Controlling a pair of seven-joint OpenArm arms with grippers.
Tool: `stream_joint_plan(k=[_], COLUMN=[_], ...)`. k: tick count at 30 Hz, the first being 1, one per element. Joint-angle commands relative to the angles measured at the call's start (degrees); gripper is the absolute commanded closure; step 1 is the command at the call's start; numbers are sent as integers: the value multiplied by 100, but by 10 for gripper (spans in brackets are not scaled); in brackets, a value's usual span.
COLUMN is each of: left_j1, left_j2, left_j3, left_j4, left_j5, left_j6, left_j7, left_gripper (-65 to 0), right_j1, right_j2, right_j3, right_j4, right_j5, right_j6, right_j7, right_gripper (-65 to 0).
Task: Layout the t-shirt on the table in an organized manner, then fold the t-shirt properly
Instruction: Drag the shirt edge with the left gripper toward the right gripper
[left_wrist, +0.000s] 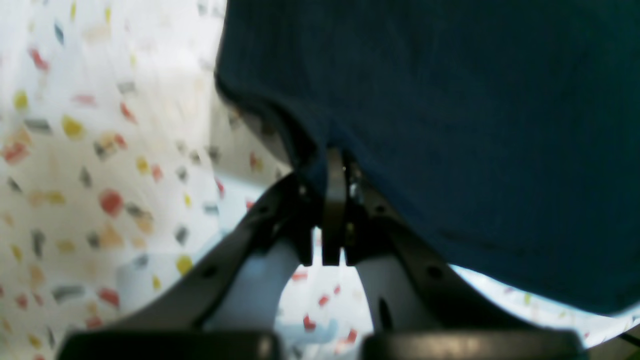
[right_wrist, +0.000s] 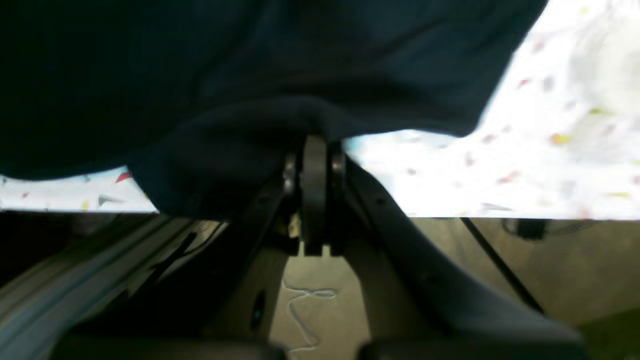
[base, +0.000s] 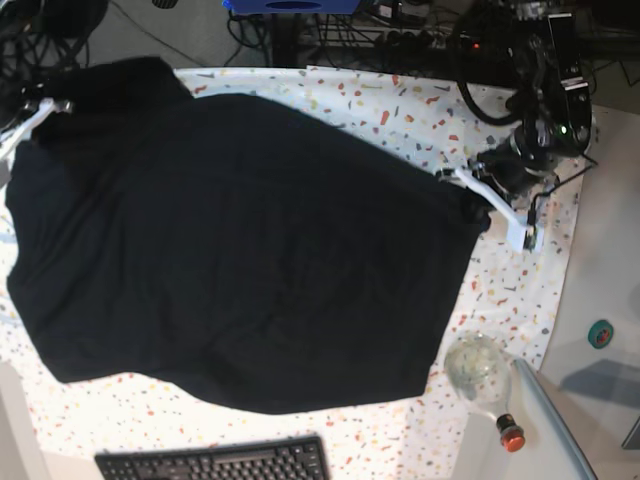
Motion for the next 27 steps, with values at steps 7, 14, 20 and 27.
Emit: stream_joint_plan(k=[7,14,20,27], left_j1=[-1066,-2025,-2578,-2798], left_j2=[111,190,181,181], left_j3=[1,1,485,907], left_j4=[-865,-2139,-2887,-3555], left_j5=[-35,-35,-35,-44], left_j6=[21,21,21,407], left_j7=[-6,-50,-393,-911], left_gripper=[0,0,0,0], right_j1=[1100,2058,2401,2428], right_j2=[417,935,1357,1410], right_j3=[-31,-40,-638,-849], right_j4=[-346,-1963,-3089,-3625], right_j5=[64,64,64,64], right_j6=[-640,-948,-1009,-1396], right_j7=[14,242,972,1675], right_gripper=[0,0,0,0])
